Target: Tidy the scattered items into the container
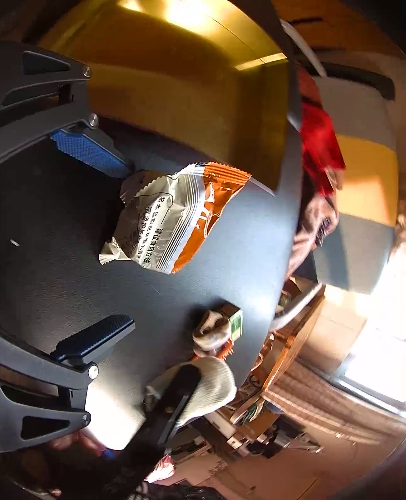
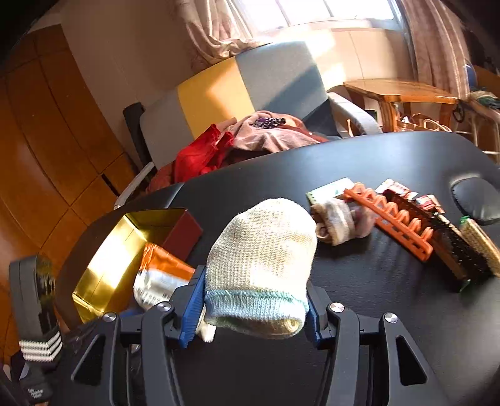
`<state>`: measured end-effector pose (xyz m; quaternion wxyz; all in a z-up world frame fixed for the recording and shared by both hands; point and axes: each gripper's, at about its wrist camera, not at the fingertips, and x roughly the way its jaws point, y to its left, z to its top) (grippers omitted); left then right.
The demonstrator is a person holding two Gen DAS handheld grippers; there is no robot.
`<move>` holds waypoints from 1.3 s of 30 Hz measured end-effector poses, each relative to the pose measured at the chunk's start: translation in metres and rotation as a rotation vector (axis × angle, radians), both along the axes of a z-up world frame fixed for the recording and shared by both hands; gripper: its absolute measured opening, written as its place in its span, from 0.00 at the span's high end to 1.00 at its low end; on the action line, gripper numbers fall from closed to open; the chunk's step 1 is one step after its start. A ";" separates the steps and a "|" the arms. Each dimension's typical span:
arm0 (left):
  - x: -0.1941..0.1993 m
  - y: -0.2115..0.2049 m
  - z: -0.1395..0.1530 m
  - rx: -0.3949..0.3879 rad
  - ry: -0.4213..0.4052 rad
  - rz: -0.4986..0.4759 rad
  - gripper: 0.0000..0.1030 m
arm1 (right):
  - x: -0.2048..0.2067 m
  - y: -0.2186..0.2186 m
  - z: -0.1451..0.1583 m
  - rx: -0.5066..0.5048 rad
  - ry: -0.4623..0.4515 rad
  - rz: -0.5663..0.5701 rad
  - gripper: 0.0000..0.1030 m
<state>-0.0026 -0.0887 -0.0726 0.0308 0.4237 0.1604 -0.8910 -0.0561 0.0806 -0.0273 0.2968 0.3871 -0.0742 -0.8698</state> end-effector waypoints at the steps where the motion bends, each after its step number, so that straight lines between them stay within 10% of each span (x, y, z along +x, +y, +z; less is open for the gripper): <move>1: -0.011 0.004 0.000 -0.005 0.009 -0.025 0.11 | -0.001 0.006 0.000 0.001 0.001 -0.014 0.47; 7: -0.071 0.008 -0.011 0.040 -0.050 -0.076 0.11 | -0.013 0.047 -0.008 0.010 -0.022 -0.114 0.47; 12: -0.090 -0.026 -0.019 0.173 -0.073 0.080 0.10 | -0.022 0.062 -0.025 0.006 -0.074 -0.158 0.47; 24: -0.155 -0.011 -0.037 0.005 -0.124 -0.017 0.17 | -0.037 0.054 -0.035 0.036 -0.075 -0.133 0.46; 39: -0.089 0.009 -0.002 0.007 -0.013 -0.164 0.24 | -0.032 0.048 -0.041 0.040 -0.091 -0.107 0.46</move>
